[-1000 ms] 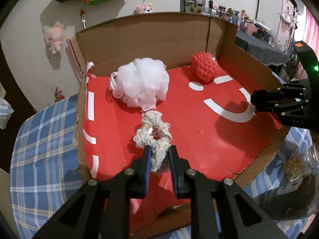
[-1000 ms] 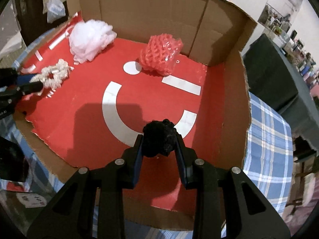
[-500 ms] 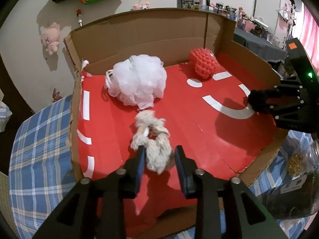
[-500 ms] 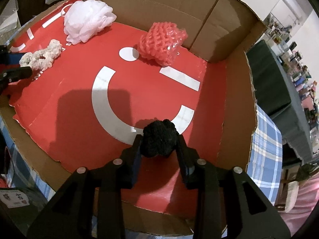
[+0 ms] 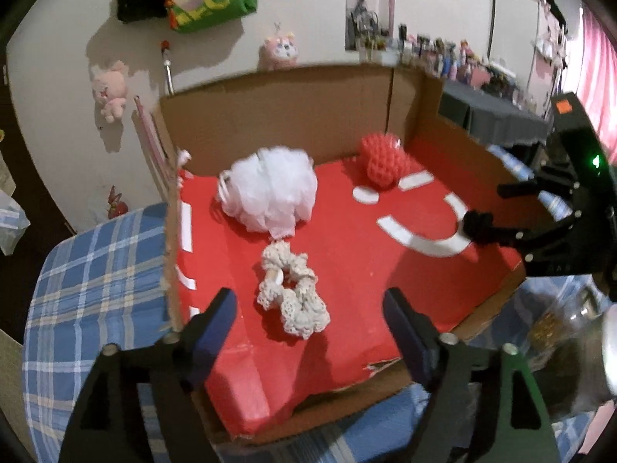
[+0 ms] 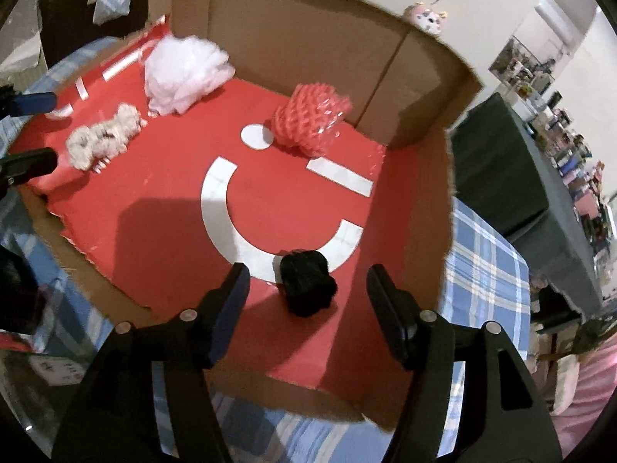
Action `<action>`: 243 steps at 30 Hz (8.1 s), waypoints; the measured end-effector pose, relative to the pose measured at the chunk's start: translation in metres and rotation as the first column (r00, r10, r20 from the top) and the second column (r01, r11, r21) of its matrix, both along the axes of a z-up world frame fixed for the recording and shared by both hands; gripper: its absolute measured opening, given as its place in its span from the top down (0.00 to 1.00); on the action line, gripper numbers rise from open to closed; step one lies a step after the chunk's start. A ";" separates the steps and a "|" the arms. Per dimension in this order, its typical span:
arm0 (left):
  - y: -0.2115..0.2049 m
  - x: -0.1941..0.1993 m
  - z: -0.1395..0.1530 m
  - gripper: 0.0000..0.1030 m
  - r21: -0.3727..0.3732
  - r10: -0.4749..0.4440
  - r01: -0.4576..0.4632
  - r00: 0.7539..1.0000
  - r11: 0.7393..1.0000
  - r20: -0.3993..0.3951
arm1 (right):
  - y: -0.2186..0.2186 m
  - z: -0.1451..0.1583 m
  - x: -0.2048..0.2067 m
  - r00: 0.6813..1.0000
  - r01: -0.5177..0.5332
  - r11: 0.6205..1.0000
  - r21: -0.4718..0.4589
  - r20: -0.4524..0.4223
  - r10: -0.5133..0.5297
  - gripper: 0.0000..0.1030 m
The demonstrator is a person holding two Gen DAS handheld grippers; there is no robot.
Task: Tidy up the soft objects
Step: 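Carry both scrunchies into the box and open both tools to release them, then withdraw both tools from the box back toward the table items, then grasp the cream powder puff with the right tool while the left tool grasps the red knitted plush, then carry the puff and plush into the box and open both tools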
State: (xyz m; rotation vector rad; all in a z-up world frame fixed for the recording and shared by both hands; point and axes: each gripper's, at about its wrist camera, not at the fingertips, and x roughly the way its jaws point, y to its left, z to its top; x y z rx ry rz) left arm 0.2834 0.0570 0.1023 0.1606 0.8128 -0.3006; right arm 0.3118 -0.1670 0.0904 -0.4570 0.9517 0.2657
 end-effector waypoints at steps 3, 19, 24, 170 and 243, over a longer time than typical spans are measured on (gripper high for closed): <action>0.001 -0.018 0.019 0.04 -0.024 0.021 -0.020 0.998 1.000 0.059 | -0.008 0.020 -0.015 0.999 0.025 0.998 0.059 0.025 -0.027 0.32; -0.019 -0.169 0.090 0.00 -0.135 0.092 -0.048 0.934 0.990 0.345 | -0.035 0.111 -0.187 0.952 0.010 0.951 0.309 0.287 -0.103 0.08; -0.024 -0.213 0.085 0.00 -0.175 0.119 -0.052 0.910 0.983 0.398 | -0.037 0.096 -0.227 0.924 0.032 0.948 0.316 0.353 -0.149 0.07; 0.055 -0.216 -0.038 0.54 -0.148 0.258 -0.248 0.965 0.957 0.052 | -0.075 -0.014 -0.234 0.975 0.104 0.922 0.373 0.145 -0.169 0.66; -0.079 0.047 -0.020 0.53 0.086 -0.189 0.214 0.954 0.973 -0.234 | 0.037 -0.018 0.030 0.937 -0.198 0.953 0.229 -0.241 0.252 0.64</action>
